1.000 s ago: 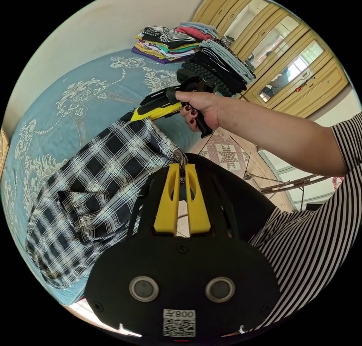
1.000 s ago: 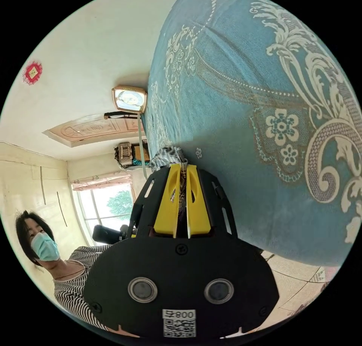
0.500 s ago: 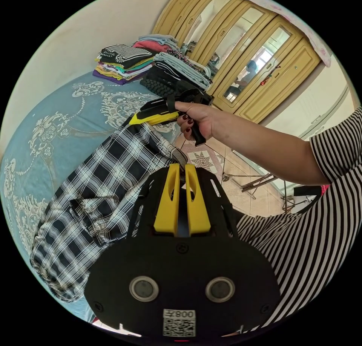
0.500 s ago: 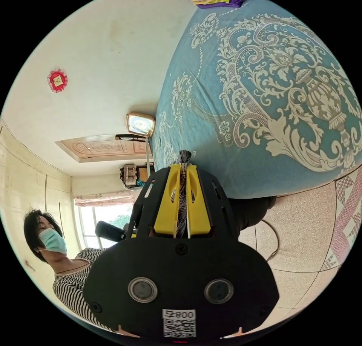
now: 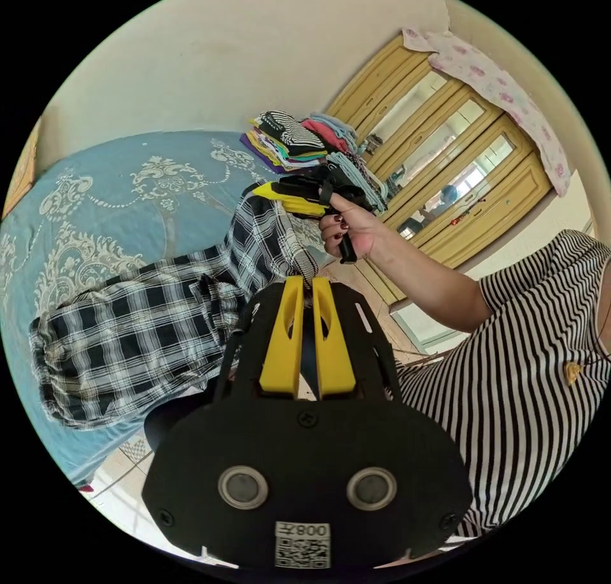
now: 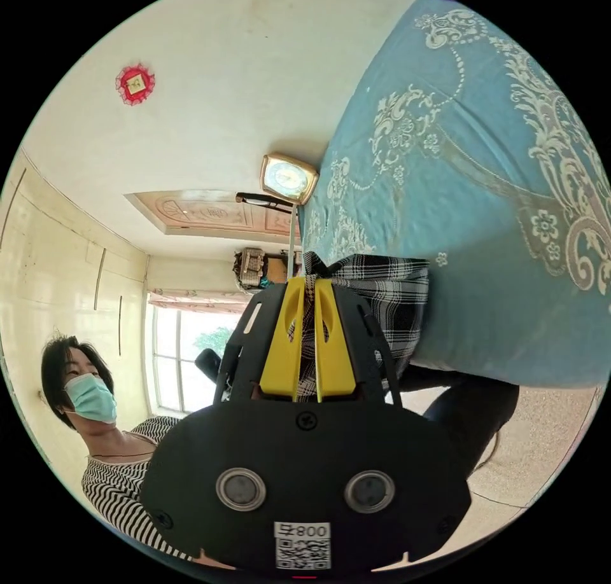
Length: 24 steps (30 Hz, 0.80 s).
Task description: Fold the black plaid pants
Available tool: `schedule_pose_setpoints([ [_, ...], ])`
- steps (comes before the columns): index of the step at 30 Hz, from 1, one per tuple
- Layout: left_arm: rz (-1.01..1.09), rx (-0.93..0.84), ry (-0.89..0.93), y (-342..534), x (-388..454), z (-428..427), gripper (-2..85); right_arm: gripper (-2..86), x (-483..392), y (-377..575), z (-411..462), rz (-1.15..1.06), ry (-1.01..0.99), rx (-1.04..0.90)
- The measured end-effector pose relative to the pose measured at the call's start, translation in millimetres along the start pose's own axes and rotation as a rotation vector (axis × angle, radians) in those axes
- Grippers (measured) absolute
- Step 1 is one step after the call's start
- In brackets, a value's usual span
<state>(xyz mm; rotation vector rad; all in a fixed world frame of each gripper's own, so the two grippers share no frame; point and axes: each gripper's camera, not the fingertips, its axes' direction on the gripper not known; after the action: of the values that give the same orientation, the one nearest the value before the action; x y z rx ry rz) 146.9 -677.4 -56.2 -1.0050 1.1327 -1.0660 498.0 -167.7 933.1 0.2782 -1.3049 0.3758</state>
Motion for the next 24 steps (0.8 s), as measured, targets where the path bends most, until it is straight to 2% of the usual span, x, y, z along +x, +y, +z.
schedule_pose_setpoints([
  [8, -0.176, 0.168, -0.109, 40.2, -72.2, -141.7, 2.6, 2.3, -70.3, -41.6, 105.6, -0.089, -0.035, -0.159],
  [13, -0.28, 0.182, -0.176, 62.1, -115.1, -197.0, 2.5, 2.2, -101.0, -63.2, 169.4, -0.109, 0.009, -0.248],
  [24, -0.495, 0.18, -0.194, 105.1, -197.0, -278.5, 2.3, 2.2, -146.6, -97.7, 297.9, -0.094, 0.14, -0.429],
])
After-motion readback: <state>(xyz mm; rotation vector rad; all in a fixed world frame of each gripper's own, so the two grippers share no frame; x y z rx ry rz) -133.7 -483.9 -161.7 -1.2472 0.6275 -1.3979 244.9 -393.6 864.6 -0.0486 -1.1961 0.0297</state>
